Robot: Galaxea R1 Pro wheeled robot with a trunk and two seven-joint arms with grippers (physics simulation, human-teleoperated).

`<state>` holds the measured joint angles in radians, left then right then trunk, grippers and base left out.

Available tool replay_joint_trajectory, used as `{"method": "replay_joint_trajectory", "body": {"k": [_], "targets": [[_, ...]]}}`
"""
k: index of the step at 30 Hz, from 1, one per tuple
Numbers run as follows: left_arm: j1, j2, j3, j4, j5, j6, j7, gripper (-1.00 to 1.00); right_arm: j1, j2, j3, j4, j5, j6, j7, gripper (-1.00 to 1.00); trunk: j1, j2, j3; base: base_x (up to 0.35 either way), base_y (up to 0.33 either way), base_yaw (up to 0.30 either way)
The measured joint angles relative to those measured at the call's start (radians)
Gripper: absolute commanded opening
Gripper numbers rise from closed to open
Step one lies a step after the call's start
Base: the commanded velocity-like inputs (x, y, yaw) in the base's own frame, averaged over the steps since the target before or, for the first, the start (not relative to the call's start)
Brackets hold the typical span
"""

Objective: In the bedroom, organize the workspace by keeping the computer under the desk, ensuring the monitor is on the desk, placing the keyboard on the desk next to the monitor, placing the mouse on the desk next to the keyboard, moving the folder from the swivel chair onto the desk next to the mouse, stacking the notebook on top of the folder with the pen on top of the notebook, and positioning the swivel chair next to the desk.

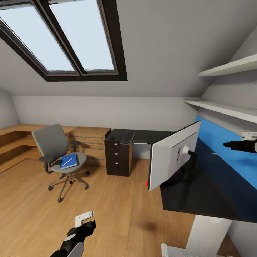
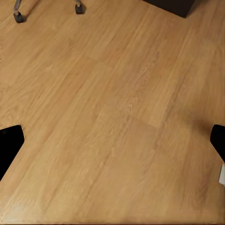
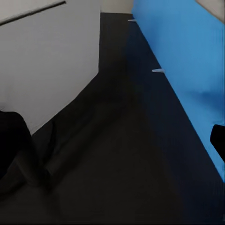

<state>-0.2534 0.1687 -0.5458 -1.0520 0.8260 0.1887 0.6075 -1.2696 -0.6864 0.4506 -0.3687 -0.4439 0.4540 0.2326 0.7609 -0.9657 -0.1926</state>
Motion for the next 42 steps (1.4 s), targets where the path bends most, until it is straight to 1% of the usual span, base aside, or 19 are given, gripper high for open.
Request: {"method": "replay_joint_trajectory", "body": {"k": [6,7,11,14,17,18,20,24,25,27,28,30,31,35,36,37,38,41,42], "targets": [[0.0,-0.001,-0.002,0.0,0.001,-0.001,0.0,1.0,0.004,0.06,0.003,0.191,0.001,-0.192,0.001,1.0,0.0,0.0,0.0,-0.33,0.0,0.0],[0.0,-0.001,-0.003,0.0,0.001,-0.001,0.0,1.0,0.005,0.098,0.0,0.292,0.007,-0.308,-0.001,1.0,0.0,0.0,0.0,-0.333,0.0,0.0],[0.0,-0.001,-0.003,0.0,0.001,-0.001,0.0,1.0,0.021,0.153,-0.003,0.364,0.008,-0.425,-0.006,1.0,0.0,0.0,0.0,-0.333,-0.008,0.0],[0.0,-0.002,-0.005,0.0,0.002,-0.001,0.0,1.0,0.111,0.224,-0.004,0.381,-0.015,-0.497,-0.011,1.0,0.0,0.0,0.0,-0.301,-0.117,0.0],[0.0,-0.002,-0.009,0.0,0.003,-0.002,0.0,1.0,0.143,0.255,-0.006,0.385,-0.048,-0.534,-0.023,1.0,0.0,0.0,0.0,-0.259,-0.202,0.0],[0.0,-0.002,-0.011,0.0,0.003,-0.002,0.001,1.0,0.154,0.268,-0.005,0.386,-0.073,-0.549,-0.035,1.0,0.0,0.0,0.0,-0.235,-0.241,0.0],[0.0,-0.003,-0.013,0.0,0.003,-0.002,0.001,1.0,0.163,0.281,-0.005,0.387,-0.097,-0.561,-0.049,1.0,0.0,0.0,0.0,-0.22,-0.25,0.0],[0.0,-0.002,-0.014,0.0,0.003,-0.003,0.002,1.0,0.173,0.312,-0.004,0.389,-0.13,-0.578,-0.085,1.0,0.0,0.0,0.0,-0.139,-0.178,0.0],[0.0,-0.002,-0.014,0.0,0.004,-0.003,0.003,1.0,0.179,0.327,-0.004,0.389,-0.138,-0.588,-0.109,1.0,0.0,0.0,0.0,-0.065,-0.086,0.0],[0.0,-0.001,-0.015,0.0,0.003,-0.003,0.003,1.0,0.19,0.345,-0.003,0.389,-0.144,-0.605,-0.141,1.0,0.0,0.0,0.0,-0.042,-0.056,0.0],[0.0,-0.001,-0.015,0.0,0.004,-0.003,0.003,1.0,0.206,0.365,-0.003,0.389,-0.148,-0.629,-0.176,1.0,0.0,0.0,0.0,-0.027,-0.035,0.0],[0.001,0.0,-0.015,0.0,0.004,-0.003,0.003,1.0,0.221,0.388,-0.005,0.389,-0.153,-0.66,-0.213,1.0,-0.001,0.0,0.0,-0.017,-0.023,0.0],[0.001,0.0,-0.015,0.0,0.004,-0.003,0.003,1.0,0.233,0.411,-0.004,0.389,-0.159,-0.697,-0.252,1.0,-0.001,0.0,0.0,-0.011,-0.014,0.0],[0.0,0.0,-0.015,0.0,0.003,-0.003,0.003,1.0,0.246,0.456,-0.004,0.389,-0.161,-0.769,-0.347,1.0,-0.001,0.0,0.0,-0.006,-0.008,0.0],[0.0,0.0,-0.015,0.0,0.001,-0.003,0.004,1.0,0.25,0.474,-0.004,0.388,-0.161,-0.792,-0.391,1.0,-0.001,0.0,0.0,-0.003,-0.004,0.0],[0.001,0.0,-0.015,0.0,0.001,-0.003,0.004,1.0,0.251,0.481,-0.005,0.387,-0.161,-0.8,-0.412,1.0,-0.001,0.0,0.0,-0.001,-0.002,0.0],[0.001,0.001,-0.014,-0.001,-0.001,-0.004,0.004,1.0,0.253,0.499,-0.002,0.385,-0.16,-0.817,-0.465,1.0,-0.001,0.0,0.0,-0.001,-0.001,0.0],[0.001,0.002,-0.013,-0.007,-0.002,-0.005,0.005,1.0,0.254,0.513,-0.002,0.383,-0.161,-0.825,-0.489,1.0,-0.001,0.0,0.0,0.0,0.0,0.0],[0.001,0.002,-0.012,-0.01,-0.003,-0.009,0.005,1.0,0.255,0.524,-0.001,0.381,-0.161,-0.827,-0.495,1.0,-0.001,0.0,0.0,0.0,0.0,0.0]]}}
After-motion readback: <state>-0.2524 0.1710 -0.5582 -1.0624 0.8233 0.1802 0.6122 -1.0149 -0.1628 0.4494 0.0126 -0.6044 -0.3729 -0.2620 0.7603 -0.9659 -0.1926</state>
